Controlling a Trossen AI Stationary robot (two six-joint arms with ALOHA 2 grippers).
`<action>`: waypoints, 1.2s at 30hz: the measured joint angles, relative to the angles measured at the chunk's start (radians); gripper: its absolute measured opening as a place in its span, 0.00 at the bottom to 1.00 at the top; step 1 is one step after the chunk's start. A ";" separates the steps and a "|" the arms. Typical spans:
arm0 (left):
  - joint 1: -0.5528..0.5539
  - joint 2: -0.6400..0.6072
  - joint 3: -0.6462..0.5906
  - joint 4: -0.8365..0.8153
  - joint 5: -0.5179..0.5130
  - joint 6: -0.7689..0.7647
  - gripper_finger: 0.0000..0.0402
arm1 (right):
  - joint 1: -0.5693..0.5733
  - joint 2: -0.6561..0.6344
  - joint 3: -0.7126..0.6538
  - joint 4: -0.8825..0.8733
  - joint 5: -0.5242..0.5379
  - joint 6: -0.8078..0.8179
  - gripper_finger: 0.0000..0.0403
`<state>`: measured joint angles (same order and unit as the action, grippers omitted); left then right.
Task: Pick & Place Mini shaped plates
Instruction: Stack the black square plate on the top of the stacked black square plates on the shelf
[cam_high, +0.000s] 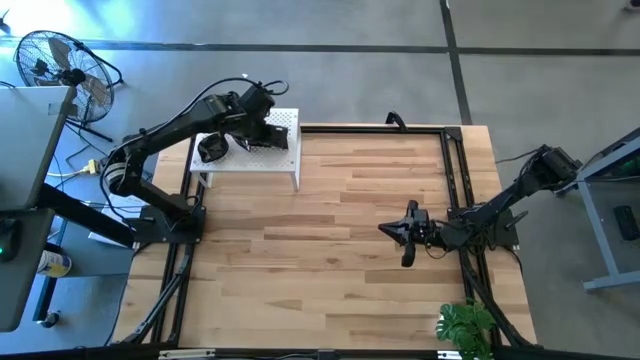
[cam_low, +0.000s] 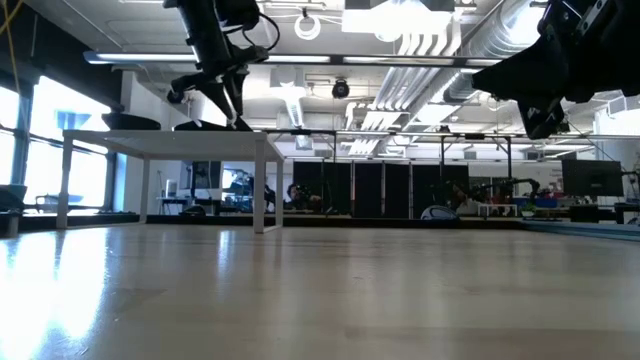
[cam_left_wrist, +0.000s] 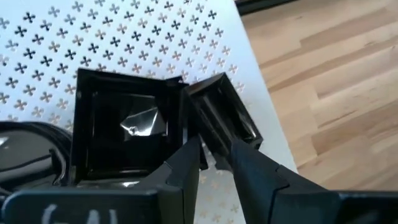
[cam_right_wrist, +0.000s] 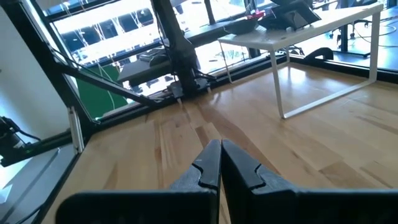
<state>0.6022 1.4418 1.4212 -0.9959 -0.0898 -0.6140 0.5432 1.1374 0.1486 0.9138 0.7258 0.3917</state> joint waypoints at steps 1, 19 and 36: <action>0.000 0.000 0.000 -0.006 0.000 0.000 0.22 | 0.000 0.000 0.000 0.001 0.000 0.000 0.00; 0.000 0.042 0.000 -0.014 0.028 -0.019 0.22 | 0.000 0.000 0.000 0.007 -0.003 0.000 0.00; 0.000 0.048 -0.001 0.002 0.027 -0.011 0.01 | 0.000 0.000 0.000 0.011 -0.004 -0.007 0.00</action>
<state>0.6022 1.4899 1.4204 -0.9940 -0.0631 -0.6254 0.5434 1.1370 0.1486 0.9250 0.7219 0.3843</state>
